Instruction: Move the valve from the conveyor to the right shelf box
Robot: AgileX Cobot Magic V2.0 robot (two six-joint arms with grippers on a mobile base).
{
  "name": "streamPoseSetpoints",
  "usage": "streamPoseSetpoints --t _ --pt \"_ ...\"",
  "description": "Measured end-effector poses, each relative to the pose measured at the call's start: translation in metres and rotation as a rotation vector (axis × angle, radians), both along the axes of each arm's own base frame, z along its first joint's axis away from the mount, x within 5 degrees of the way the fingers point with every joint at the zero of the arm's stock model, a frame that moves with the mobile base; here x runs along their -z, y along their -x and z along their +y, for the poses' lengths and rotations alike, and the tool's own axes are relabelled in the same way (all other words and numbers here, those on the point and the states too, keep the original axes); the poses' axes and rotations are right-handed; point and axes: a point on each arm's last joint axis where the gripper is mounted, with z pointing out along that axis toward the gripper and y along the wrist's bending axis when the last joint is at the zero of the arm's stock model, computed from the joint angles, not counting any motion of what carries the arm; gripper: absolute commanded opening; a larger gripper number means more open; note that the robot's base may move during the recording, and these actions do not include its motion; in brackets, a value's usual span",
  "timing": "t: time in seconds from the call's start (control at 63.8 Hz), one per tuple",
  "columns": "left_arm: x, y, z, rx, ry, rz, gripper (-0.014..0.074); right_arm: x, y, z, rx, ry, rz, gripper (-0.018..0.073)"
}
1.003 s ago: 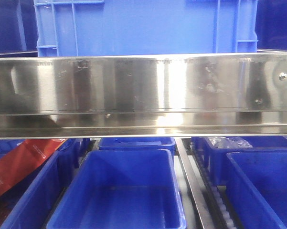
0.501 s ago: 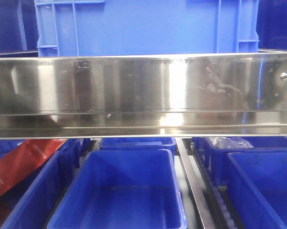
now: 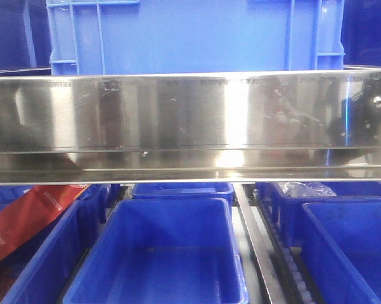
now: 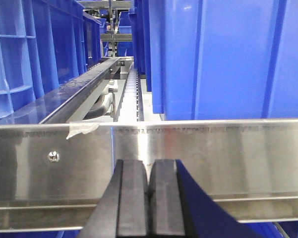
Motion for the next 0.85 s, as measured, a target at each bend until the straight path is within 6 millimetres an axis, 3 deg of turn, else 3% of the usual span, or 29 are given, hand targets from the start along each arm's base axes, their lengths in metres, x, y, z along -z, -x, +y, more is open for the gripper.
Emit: streamPoseSetpoints --t 0.846 --pt "0.0000 0.0000 0.0000 0.000 0.000 0.000 -0.0111 -0.0004 0.0000 -0.0001 0.001 0.002 -0.005 -0.0162"
